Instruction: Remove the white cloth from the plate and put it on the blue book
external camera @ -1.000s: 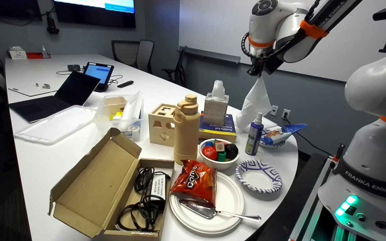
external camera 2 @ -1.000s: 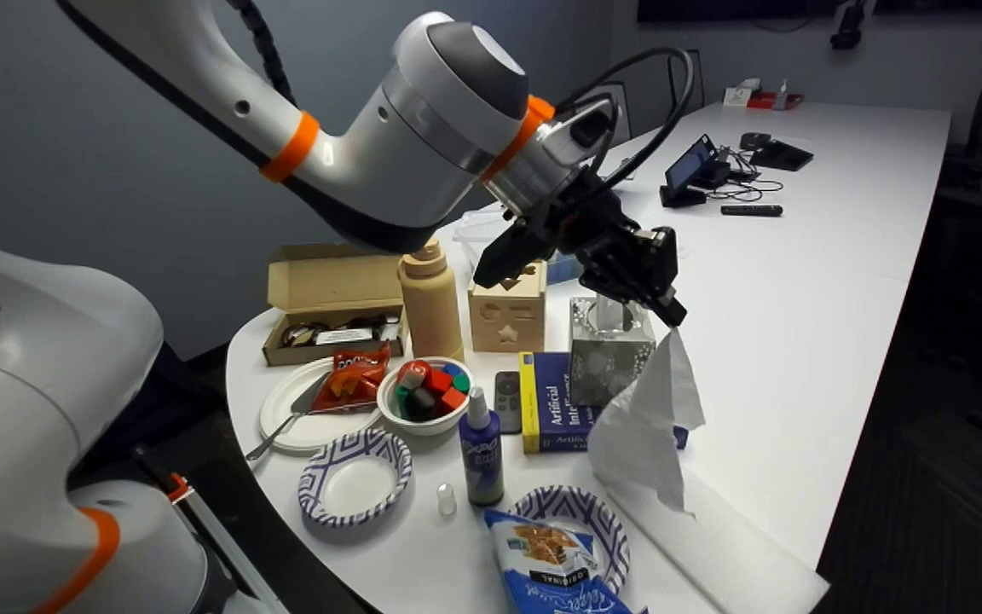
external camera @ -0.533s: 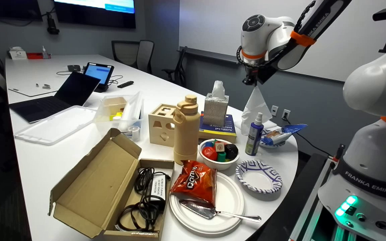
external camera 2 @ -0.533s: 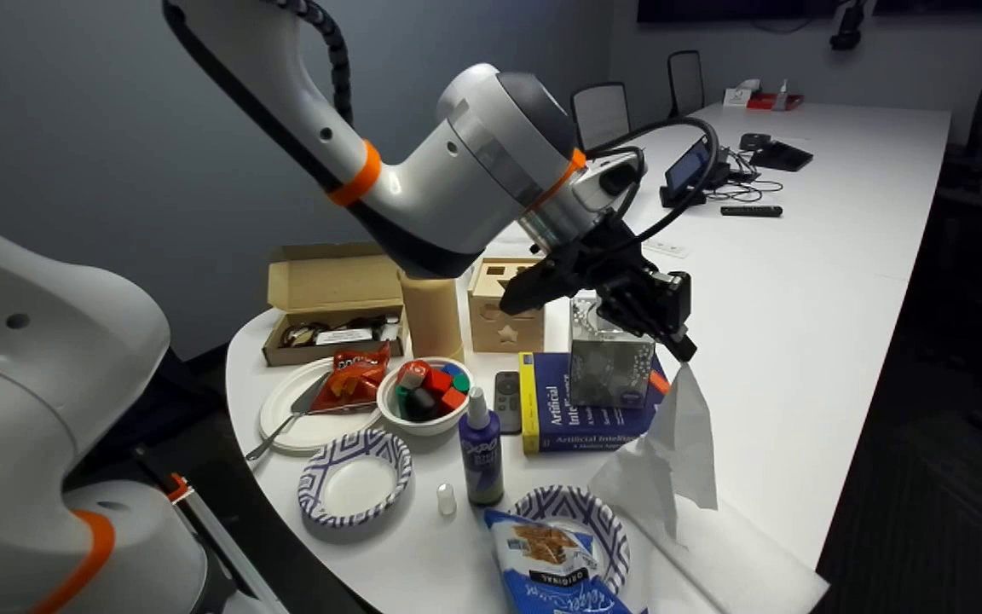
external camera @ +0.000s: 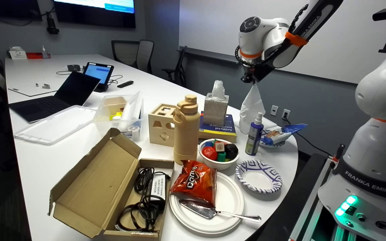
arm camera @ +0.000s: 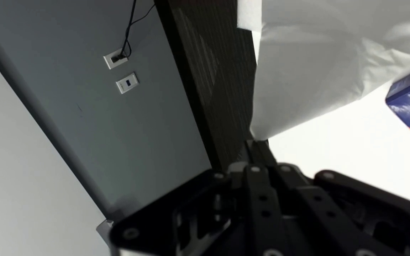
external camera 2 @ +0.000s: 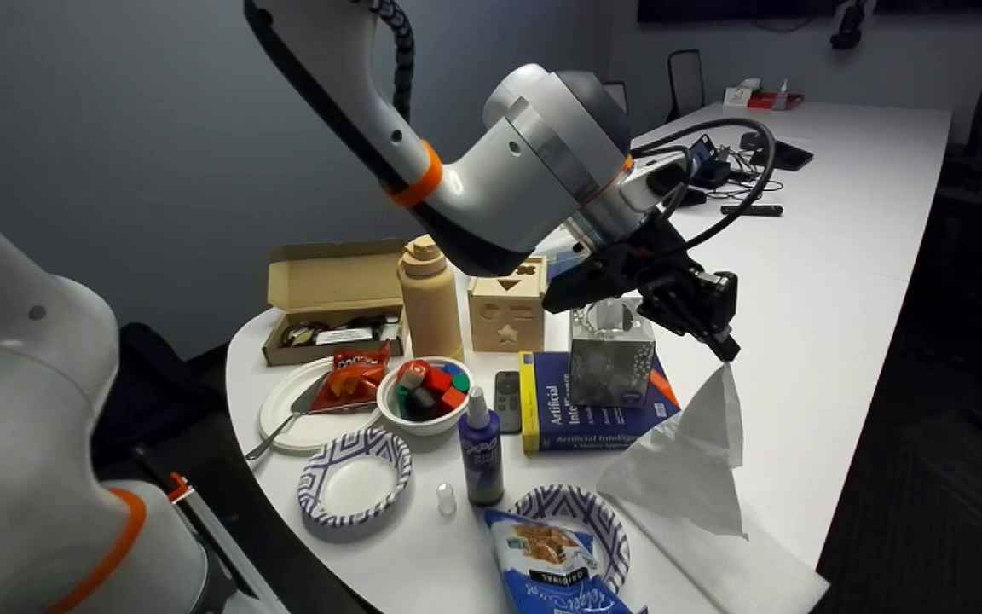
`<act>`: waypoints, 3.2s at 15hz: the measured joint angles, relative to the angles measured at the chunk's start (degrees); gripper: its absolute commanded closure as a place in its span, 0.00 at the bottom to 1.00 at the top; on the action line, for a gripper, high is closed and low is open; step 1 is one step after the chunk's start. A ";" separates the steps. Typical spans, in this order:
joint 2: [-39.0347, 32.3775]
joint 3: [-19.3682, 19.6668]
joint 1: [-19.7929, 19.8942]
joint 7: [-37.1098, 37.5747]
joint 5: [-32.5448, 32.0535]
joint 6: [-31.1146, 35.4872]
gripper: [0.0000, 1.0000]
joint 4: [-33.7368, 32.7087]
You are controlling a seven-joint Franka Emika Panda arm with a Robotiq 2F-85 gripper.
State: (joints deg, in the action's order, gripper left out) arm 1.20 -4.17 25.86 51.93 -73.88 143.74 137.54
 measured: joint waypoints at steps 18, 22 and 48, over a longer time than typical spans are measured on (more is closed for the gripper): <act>-7.01 14.39 -10.47 5.23 0.00 -4.36 1.00 -1.36; -6.49 14.95 -10.52 8.60 -0.14 -9.23 1.00 -1.38; -9.45 17.41 -15.13 5.79 15.27 2.22 1.00 -1.51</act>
State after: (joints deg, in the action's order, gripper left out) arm -8.24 13.24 10.73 57.73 -58.61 145.95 136.02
